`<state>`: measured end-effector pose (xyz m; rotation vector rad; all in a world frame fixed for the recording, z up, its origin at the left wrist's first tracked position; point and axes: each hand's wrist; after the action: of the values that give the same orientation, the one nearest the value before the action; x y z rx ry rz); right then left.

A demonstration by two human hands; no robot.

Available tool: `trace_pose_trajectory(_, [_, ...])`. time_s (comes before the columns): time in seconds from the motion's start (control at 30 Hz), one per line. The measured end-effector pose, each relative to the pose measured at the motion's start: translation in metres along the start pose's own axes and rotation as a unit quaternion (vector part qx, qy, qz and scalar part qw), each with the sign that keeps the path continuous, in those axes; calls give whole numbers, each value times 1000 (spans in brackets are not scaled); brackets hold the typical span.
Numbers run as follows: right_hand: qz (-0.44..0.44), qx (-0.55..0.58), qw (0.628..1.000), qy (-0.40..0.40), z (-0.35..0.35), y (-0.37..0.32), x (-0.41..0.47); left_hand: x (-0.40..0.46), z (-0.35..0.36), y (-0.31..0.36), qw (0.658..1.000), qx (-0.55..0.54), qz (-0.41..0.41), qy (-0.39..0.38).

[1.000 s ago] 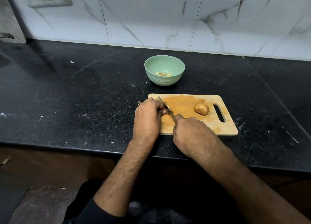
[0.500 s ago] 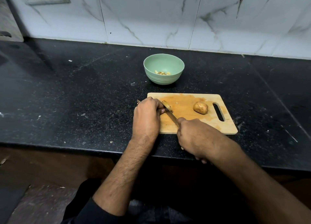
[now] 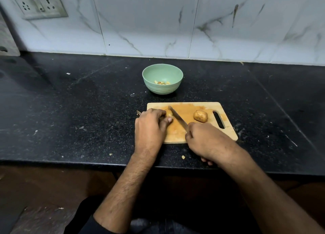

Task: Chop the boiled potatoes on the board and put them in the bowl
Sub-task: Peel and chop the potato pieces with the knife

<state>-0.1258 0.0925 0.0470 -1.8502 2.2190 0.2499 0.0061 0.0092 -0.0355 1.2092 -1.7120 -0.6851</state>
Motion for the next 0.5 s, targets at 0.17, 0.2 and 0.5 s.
trace_pose_trajectory(0.17, [17,28,999,-10,3,4,-2,1,7,12,997,74,3,-18])
trace_pose_trajectory(0.2, [26,27,999,-1,3,5,-2,1,9,15,996,82,9,-25])
trace_pose_trajectory(0.5, [50,46,998,-12,7,14,0,15,16,23,996,0,-23,-86])
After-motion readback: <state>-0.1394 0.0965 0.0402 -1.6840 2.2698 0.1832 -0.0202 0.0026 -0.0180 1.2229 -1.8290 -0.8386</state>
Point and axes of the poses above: each hand's wrist, its own x-axis towards the middle knuckle, its own z-axis out of the palm, y = z × x, and after that the axes turned 15 degrees about -x, right-handed
